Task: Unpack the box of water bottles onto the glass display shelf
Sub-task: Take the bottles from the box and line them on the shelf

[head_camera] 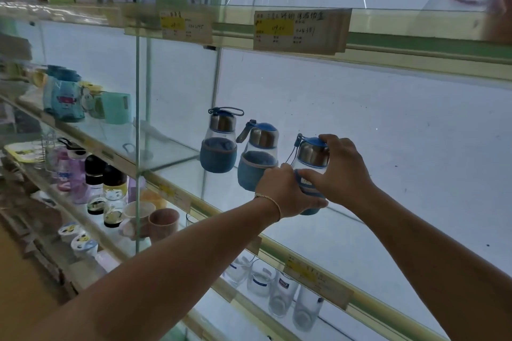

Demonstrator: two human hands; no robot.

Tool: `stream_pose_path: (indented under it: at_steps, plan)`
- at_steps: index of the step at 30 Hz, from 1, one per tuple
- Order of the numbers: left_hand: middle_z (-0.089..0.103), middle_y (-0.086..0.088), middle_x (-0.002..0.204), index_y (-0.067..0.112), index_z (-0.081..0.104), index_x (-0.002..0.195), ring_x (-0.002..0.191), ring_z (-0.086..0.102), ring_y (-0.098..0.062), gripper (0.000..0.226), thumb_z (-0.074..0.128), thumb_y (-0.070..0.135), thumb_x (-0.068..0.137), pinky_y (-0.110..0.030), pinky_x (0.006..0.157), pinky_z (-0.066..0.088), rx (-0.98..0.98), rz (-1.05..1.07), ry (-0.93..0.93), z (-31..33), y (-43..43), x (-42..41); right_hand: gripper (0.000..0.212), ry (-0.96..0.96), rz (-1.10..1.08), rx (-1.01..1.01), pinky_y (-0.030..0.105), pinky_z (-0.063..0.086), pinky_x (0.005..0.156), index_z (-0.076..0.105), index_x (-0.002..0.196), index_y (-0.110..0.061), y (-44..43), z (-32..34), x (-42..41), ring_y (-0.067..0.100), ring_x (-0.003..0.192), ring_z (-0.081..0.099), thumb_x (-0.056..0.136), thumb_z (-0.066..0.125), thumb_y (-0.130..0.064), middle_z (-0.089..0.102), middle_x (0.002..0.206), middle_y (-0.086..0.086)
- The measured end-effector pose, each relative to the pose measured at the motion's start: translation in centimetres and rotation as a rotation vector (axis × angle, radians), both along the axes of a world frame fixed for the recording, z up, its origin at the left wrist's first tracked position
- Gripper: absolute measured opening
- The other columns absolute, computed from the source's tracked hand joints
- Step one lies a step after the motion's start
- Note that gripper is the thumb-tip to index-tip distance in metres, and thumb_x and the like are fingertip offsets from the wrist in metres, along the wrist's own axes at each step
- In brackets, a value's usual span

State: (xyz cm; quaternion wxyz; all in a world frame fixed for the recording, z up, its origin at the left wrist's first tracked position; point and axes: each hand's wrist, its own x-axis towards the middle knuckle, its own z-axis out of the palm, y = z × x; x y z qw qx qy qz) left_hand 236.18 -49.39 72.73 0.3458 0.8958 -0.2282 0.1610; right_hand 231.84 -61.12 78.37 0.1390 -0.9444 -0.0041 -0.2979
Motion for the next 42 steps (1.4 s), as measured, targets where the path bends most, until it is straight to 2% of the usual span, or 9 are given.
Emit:
stream_pose_path:
  at_steps: [7,11,14,17,21,24,31,35,42]
  plan:
    - [0.07,0.004,0.094,0.022,0.064,0.107,0.083,0.066,-0.016,0.07,0.064,0.078,0.066,-0.037,0.079,0.059,0.049,-0.033,-0.021,0.2,0.4,-0.4,0.086,0.031,-0.036,-0.04,0.035,0.048,0.097,0.04,0.143,-0.02,0.3,0.1,-0.3,0.025,0.115,0.055,0.074,0.083,-0.047,0.05,0.13,0.009]
    - [0.071,0.0,0.094,0.016,0.065,0.108,0.084,0.066,-0.017,0.054,0.067,0.063,0.08,-0.029,0.077,0.055,0.081,-0.071,-0.013,0.6,1.6,-0.8,0.086,0.053,-0.074,-0.05,0.046,0.048,0.099,0.041,0.139,-0.021,0.6,0.4,-0.5,0.028,0.115,0.054,0.071,0.082,-0.054,0.052,0.127,0.008]
    - [0.062,0.0,0.087,0.012,0.059,0.107,0.079,0.06,-0.016,0.054,0.067,0.059,0.082,-0.024,0.069,0.047,0.071,-0.05,0.001,0.8,3.0,-1.1,0.091,0.054,-0.117,-0.015,0.046,0.048,0.099,0.04,0.14,-0.023,1.3,0.6,-0.6,0.029,0.118,0.051,0.067,0.084,-0.055,0.051,0.13,0.01]
    - [0.065,-0.005,0.1,0.01,0.053,0.12,0.081,0.056,-0.015,0.062,0.064,0.059,0.084,-0.024,0.069,0.046,0.063,-0.018,-0.051,1.2,4.7,-1.5,0.09,0.001,-0.16,0.013,0.046,0.042,0.104,0.036,0.145,-0.024,2.8,0.8,-0.7,0.032,0.128,0.045,0.072,0.082,-0.049,0.045,0.141,0.011]
    - [0.069,-0.006,0.107,0.011,0.059,0.12,0.087,0.065,-0.019,0.048,0.062,0.049,0.09,-0.029,0.076,0.055,0.002,-0.047,-0.104,2.0,7.7,-1.9,0.076,-0.116,-0.136,0.002,0.047,0.037,0.11,0.041,0.144,-0.024,6.3,1.1,-0.9,0.031,0.135,0.041,0.081,0.076,-0.047,0.043,0.148,0.01]
    - [0.073,-0.004,0.103,0.013,0.062,0.115,0.09,0.068,-0.018,0.034,0.061,0.037,0.092,-0.033,0.081,0.056,-0.033,-0.038,-0.133,2.7,10.7,-2.5,0.068,-0.138,-0.093,-0.018,0.046,0.037,0.108,0.045,0.143,-0.023,9.5,1.2,-1.0,0.03,0.135,0.041,0.084,0.072,-0.045,0.045,0.147,0.008]
    - [0.07,-0.012,0.106,0.007,0.063,0.117,0.094,0.066,-0.027,0.034,0.058,0.033,0.096,-0.039,0.085,0.053,-0.001,0.03,-0.199,3.8,20.1,-3.6,0.056,-0.057,0.016,0.036,0.047,0.039,0.104,0.05,0.135,-0.019,16.9,-0.1,-0.4,0.033,0.127,0.044,0.086,0.066,-0.041,0.05,0.136,0.012]
    - [0.072,-0.007,0.106,0.011,0.058,0.126,0.1,0.065,-0.023,0.042,0.062,0.037,0.093,-0.024,0.083,0.046,-0.07,0.127,-0.111,2.3,26.8,-2.9,0.057,0.002,0.068,0.038,0.05,0.037,0.107,0.049,0.135,-0.017,21.8,-1.7,0.0,0.035,0.13,0.042,0.085,0.064,-0.04,0.05,0.138,0.013]
    - [0.07,-0.006,0.106,0.012,0.058,0.125,0.099,0.064,-0.02,0.042,0.06,0.039,0.093,-0.028,0.084,0.05,-0.066,0.267,0.037,-1.5,37.8,-2.4,0.058,0.083,0.222,0.049,0.045,0.037,0.107,0.049,0.139,-0.017,31.5,-5.0,1.2,0.032,0.13,0.043,0.087,0.068,-0.034,0.049,0.139,0.012]
